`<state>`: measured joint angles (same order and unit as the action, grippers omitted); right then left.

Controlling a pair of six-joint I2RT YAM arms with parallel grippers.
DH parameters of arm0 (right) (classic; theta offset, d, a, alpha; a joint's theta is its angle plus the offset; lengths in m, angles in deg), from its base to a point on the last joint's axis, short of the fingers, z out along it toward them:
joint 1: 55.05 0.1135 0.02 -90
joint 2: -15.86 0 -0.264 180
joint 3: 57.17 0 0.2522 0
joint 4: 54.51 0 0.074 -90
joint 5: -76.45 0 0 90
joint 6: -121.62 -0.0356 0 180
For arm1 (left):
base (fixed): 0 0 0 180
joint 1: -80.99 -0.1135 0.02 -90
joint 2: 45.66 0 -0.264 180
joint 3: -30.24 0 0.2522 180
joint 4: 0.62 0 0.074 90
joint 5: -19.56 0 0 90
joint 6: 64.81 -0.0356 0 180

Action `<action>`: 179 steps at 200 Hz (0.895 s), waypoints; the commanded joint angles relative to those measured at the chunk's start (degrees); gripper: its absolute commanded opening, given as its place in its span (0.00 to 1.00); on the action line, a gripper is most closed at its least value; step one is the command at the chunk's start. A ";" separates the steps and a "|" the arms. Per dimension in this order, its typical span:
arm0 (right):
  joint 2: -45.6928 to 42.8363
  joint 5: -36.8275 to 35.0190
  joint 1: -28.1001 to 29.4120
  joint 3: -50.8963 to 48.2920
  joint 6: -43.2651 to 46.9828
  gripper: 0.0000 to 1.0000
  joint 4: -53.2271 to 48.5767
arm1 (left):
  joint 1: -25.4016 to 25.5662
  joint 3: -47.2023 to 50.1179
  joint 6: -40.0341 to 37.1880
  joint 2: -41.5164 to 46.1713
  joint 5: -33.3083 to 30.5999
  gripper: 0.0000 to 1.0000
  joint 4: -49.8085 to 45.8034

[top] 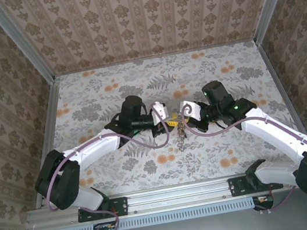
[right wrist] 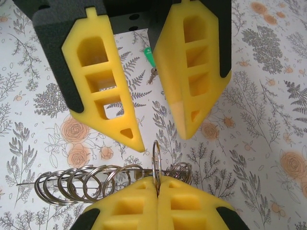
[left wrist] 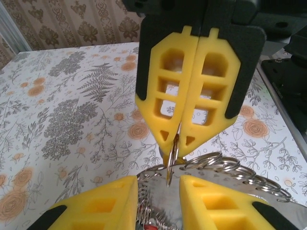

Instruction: Put the keys on the keyring

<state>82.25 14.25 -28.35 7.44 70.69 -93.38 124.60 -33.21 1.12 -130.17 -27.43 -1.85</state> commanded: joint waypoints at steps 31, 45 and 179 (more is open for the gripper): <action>-0.12 1.89 0.37 1.41 0.22 0.00 1.64 | 0.76 -3.49 -1.93 -1.53 1.90 0.24 -1.38; -0.29 2.21 0.37 1.36 -0.08 0.00 2.22 | 0.75 -4.07 -2.66 -1.90 1.72 0.21 -2.79; -1.84 2.97 -0.73 -4.03 -1.36 0.11 8.12 | -0.29 -2.00 2.12 -2.10 5.85 0.00 4.74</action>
<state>81.97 14.94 -28.55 6.54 70.38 -90.45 124.80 -36.71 -0.92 -132.20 -25.60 -5.48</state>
